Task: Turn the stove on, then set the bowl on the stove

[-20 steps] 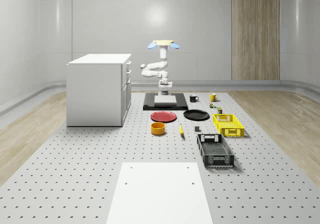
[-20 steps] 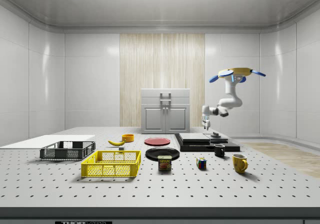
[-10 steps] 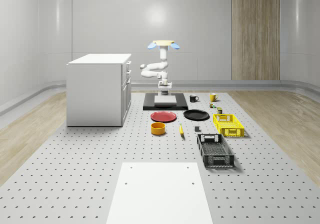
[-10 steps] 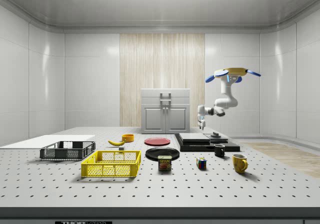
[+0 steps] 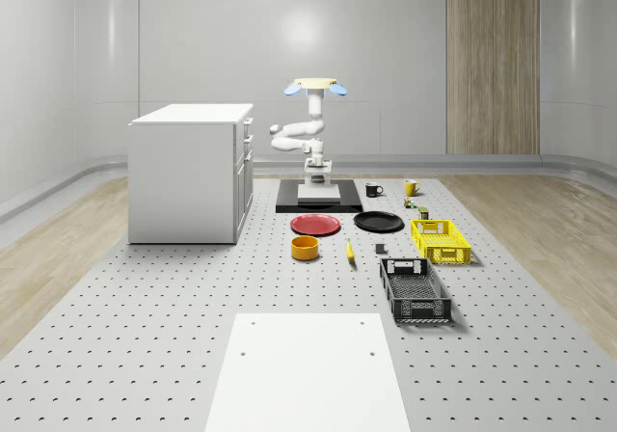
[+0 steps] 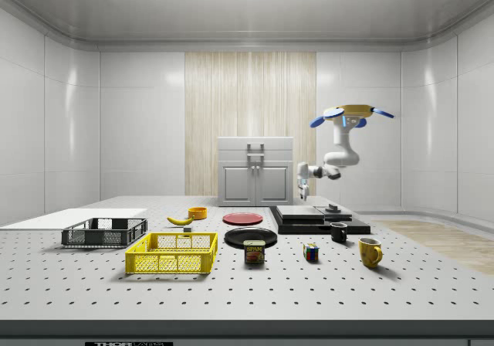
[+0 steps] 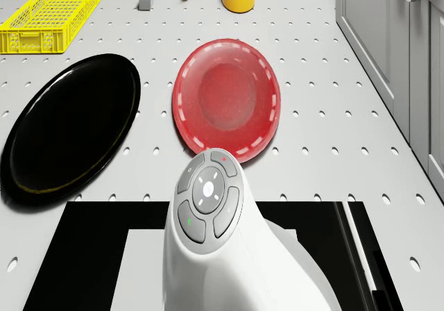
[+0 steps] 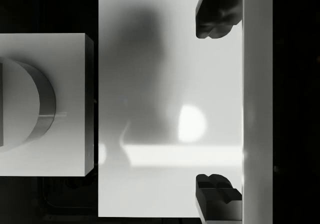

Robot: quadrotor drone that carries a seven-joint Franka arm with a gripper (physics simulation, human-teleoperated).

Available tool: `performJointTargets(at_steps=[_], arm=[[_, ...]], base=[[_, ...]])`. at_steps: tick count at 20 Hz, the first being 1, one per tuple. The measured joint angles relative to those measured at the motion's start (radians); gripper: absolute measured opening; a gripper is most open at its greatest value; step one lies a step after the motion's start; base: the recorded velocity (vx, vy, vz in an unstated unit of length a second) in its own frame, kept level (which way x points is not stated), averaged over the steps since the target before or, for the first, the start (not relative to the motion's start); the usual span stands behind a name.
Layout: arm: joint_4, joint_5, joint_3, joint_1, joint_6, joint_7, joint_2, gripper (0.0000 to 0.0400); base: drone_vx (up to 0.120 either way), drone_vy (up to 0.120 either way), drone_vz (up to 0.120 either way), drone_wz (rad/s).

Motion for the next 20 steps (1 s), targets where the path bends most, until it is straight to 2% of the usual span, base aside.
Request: performJointTargets(at_steps=[20], arm=[[0.001,0.008,0.004,-0.007,0.015,0.006,-0.016,0.0400]], base=[[0.120,0.000,0.000,0.000]])
